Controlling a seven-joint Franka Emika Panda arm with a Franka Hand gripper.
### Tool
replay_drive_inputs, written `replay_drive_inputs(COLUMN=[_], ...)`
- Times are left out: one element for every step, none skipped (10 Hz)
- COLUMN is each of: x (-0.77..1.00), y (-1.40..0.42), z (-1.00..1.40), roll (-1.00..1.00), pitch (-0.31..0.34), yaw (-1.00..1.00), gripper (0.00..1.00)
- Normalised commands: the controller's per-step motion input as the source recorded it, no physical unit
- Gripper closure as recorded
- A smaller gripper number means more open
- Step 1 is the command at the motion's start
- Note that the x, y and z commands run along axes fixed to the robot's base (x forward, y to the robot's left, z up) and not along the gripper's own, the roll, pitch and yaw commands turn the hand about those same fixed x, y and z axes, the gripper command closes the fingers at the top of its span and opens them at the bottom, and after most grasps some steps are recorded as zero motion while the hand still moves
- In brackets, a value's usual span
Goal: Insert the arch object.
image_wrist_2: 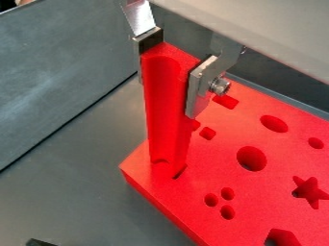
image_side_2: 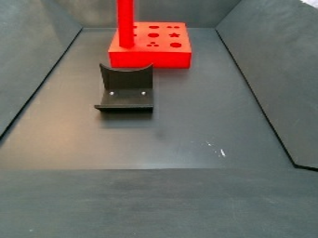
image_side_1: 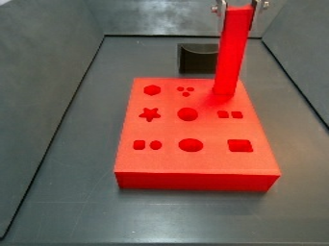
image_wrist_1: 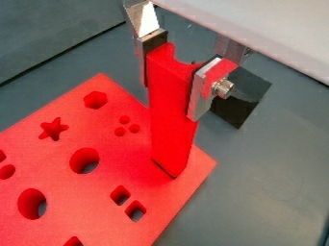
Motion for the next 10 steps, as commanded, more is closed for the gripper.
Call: replay_drive_inputs(x=[0.0, -0.12, -0.28, -0.08, -0.02, 0.02, 0.15, 0.35, 0.36, 0.29], y=[0.0, 0.0, -0.05, 0.0, 0.0, 0.0, 0.0, 0.0, 0.06, 0.05], z=[-0.19, -0.21, -0.15, -0.23, -0.26, -0.46, -0.77, -0.92, -0.94, -0.96], roll=[0.0, 0.0, 0.07, 0.05, 0.0, 0.04, 0.02, 0.0, -0.01, -0.02], pitch=[0.0, 0.0, -0.01, 0.0, 0.0, 0.064, 0.141, 0.154, 0.126, 0.106], yaw=[0.0, 0.0, 0.0, 0.03, 0.01, 0.0, 0.0, 0.14, 0.21, 0.21], gripper=[1.0, 1.0, 1.0, 1.0, 1.0, 1.0, 1.0, 1.0, 1.0, 1.0])
